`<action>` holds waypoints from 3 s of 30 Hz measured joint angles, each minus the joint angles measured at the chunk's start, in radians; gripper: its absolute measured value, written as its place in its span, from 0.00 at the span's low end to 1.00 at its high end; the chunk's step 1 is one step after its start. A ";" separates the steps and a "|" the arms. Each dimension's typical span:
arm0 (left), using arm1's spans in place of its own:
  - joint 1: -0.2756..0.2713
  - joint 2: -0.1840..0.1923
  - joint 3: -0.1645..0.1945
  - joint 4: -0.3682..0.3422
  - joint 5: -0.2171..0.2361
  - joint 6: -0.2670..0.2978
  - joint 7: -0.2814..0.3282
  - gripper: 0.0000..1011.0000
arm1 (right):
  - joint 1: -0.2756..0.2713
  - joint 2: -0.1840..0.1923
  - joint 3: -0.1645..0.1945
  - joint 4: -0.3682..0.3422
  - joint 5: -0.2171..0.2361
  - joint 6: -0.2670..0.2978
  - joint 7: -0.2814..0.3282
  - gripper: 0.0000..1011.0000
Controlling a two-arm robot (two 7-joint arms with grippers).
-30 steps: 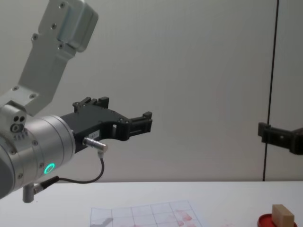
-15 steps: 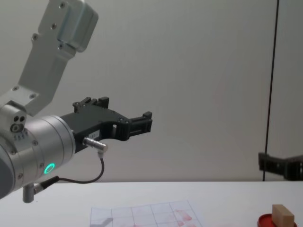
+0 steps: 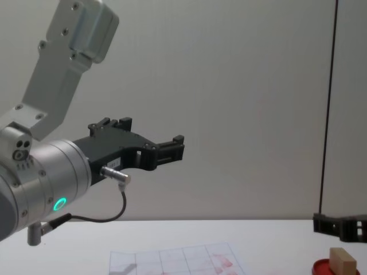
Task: Use the one hand to pick up the stamp and affix it onto the A4 paper.
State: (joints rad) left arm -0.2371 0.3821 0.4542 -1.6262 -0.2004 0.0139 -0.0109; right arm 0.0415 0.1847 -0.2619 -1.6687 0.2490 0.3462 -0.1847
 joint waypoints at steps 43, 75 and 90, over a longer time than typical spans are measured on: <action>0.000 0.000 0.000 0.000 0.000 0.000 0.000 0.99 | 0.067 -0.049 0.027 0.138 0.007 0.108 0.009 0.38; 0.000 0.000 0.000 0.000 0.000 0.000 0.000 0.99 | 0.069 -0.046 0.054 0.137 -0.018 0.085 0.021 0.21; 0.000 0.000 0.000 0.000 0.000 0.000 0.000 0.99 | 0.072 -0.054 0.055 0.162 -0.011 0.071 0.056 0.21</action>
State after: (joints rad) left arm -0.2371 0.3822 0.4542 -1.6262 -0.2004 0.0139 -0.0110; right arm 0.1137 0.1309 -0.2069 -1.5063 0.2376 0.4169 -0.1285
